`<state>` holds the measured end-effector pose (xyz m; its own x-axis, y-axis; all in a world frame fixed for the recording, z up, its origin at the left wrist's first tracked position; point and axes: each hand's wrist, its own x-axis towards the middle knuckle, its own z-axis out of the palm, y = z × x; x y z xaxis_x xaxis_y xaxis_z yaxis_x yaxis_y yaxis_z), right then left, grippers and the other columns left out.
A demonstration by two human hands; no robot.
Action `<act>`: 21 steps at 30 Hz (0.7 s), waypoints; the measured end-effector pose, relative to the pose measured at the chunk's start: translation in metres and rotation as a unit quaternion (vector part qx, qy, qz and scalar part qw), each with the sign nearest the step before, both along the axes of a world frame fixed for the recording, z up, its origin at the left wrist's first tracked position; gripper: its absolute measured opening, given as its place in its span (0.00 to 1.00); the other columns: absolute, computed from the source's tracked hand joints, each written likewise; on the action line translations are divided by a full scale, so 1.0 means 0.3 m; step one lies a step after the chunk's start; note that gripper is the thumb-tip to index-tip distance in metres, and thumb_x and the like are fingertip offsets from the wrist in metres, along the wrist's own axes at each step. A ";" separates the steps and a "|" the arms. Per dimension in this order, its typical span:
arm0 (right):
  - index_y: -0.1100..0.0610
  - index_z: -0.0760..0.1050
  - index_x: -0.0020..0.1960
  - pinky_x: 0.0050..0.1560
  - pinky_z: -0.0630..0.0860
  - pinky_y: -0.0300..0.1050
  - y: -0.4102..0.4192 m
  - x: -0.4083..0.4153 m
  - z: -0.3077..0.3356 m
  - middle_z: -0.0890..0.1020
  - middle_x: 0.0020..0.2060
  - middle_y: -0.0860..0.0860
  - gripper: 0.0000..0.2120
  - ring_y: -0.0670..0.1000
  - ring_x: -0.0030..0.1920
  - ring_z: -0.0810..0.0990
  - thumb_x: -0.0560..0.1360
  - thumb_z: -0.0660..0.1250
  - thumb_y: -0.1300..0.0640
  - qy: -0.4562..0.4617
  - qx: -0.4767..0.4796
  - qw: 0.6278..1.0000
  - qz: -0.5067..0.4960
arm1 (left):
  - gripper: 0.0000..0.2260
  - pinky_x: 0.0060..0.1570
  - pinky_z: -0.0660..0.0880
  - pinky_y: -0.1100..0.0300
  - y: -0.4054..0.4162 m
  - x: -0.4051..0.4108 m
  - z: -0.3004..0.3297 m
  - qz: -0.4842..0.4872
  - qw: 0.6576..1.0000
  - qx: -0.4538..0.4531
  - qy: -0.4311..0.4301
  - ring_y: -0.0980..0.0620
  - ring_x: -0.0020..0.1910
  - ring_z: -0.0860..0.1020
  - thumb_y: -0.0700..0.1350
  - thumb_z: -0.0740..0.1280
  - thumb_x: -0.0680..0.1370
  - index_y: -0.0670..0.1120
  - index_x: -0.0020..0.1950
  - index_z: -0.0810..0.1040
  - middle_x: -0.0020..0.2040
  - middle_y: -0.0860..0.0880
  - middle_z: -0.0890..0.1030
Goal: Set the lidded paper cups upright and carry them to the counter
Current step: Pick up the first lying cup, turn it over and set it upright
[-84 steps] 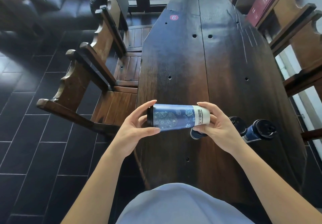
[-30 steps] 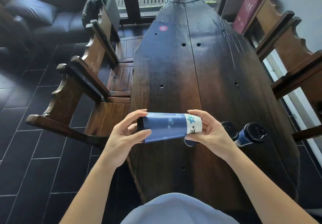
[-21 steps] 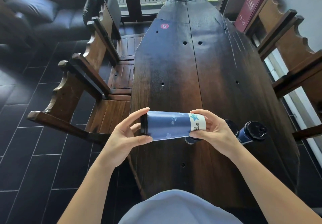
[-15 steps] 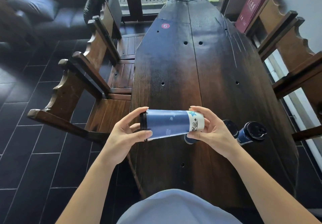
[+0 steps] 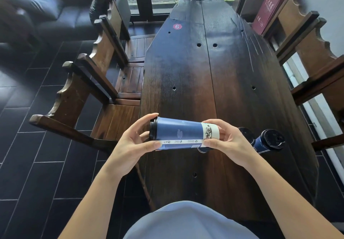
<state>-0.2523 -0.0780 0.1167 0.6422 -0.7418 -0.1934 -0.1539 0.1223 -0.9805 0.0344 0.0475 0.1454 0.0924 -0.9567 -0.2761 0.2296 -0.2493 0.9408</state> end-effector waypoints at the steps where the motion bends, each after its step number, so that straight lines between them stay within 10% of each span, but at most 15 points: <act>1: 0.53 0.75 0.64 0.50 0.86 0.53 0.000 -0.002 0.000 0.83 0.51 0.44 0.22 0.53 0.60 0.82 0.74 0.77 0.50 0.006 0.006 1.000 0.001 | 0.38 0.64 0.80 0.43 0.002 0.005 0.001 -0.014 1.000 -0.005 0.001 0.42 0.71 0.76 0.55 0.86 0.62 0.59 0.70 0.78 0.69 0.52 0.79; 11: 0.52 0.73 0.66 0.50 0.85 0.50 0.015 0.005 0.010 0.83 0.53 0.47 0.43 0.52 0.62 0.81 0.61 0.73 0.26 0.020 0.091 0.995 -0.030 | 0.32 0.63 0.78 0.32 -0.008 -0.008 -0.020 -0.027 0.999 -0.025 -0.027 0.36 0.71 0.75 0.43 0.80 0.68 0.49 0.72 0.76 0.69 0.44 0.79; 21: 0.43 0.78 0.66 0.49 0.83 0.46 0.027 -0.001 0.041 0.83 0.59 0.52 0.26 0.55 0.63 0.81 0.69 0.76 0.43 -0.001 0.197 0.977 0.075 | 0.44 0.64 0.79 0.45 -0.050 0.002 0.014 0.019 0.999 -0.007 0.033 0.43 0.68 0.79 0.59 0.86 0.61 0.55 0.74 0.75 0.69 0.46 0.80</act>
